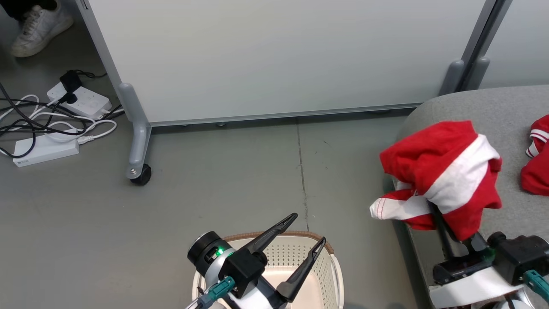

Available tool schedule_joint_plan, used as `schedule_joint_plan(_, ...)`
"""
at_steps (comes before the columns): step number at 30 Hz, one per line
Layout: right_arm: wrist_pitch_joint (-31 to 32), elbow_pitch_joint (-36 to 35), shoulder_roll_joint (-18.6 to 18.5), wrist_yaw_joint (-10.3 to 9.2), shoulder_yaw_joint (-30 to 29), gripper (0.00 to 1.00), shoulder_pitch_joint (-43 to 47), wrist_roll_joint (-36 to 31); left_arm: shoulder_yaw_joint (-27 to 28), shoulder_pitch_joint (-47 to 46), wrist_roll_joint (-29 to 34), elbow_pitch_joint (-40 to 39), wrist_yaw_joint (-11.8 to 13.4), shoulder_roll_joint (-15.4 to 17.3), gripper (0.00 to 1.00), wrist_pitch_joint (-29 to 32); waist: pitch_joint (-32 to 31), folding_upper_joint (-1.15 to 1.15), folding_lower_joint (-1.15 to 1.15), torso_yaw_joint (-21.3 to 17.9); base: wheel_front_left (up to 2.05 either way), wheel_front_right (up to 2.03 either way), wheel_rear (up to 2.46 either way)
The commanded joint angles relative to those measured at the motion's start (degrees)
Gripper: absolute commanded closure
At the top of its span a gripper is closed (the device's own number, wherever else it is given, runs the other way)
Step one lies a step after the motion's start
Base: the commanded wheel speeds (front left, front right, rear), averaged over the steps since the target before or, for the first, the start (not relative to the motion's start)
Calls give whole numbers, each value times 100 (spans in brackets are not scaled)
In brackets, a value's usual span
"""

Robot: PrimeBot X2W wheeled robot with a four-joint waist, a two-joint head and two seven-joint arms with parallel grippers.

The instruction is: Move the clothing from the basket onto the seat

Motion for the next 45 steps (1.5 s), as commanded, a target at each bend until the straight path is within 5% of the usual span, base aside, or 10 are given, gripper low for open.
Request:
schedule_joint_plan(1, -32, 42, 45, -1, -147, 100, 79, -2, -3, 59, -41, 44, -5, 80, 0, 2, -1, 0, 0, -27, 0, 0, 0)
schedule_joint_plan(9, -31, 572, 298, 0, -832, 100, 349, 80, -172, 285, -246, 376, -6, 146, 0, 1, -10, 0, 0, -90, 0, 0, 0)
schedule_joint_plan(33, -31, 818, 328, 0, -911, 100, 289, 120, -283, 486, -415, 663, -6, 36, 0, 1, -22, 0, 0, -179, 0, 0, 0)
schedule_joint_plan(45, -31, 773, 288, 0, -903, 100, 250, 51, -259, 449, -290, 618, -6, 0, 0, 1, 112, 0, 0, -919, 0, 0, 0)
